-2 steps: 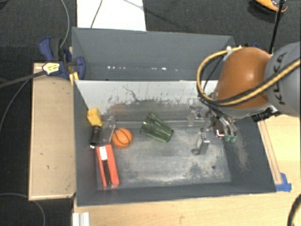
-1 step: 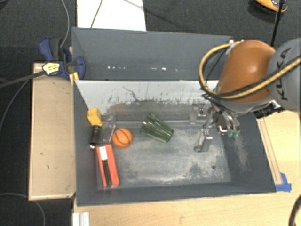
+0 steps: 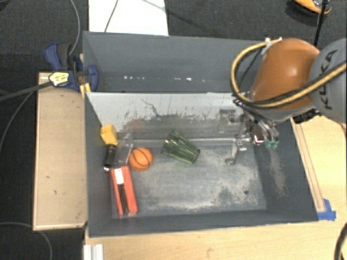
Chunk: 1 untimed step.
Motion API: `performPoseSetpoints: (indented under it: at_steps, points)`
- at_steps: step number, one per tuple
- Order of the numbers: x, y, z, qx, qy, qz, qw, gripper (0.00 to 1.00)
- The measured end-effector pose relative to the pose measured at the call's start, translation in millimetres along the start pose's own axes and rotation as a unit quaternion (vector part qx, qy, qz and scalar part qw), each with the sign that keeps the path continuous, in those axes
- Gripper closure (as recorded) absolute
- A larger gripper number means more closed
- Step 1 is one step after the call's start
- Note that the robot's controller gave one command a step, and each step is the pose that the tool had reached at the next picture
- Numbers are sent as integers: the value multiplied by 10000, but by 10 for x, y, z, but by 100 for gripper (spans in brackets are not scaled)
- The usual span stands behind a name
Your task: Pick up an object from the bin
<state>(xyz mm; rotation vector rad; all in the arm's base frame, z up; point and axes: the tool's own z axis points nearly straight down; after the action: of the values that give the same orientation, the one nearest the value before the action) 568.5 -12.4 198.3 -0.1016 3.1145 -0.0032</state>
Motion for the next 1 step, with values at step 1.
performPoseSetpoints:
  at_steps: [1]
  points:
    - [-103, 198, 591, -21, 102, -575, 9983, 0]
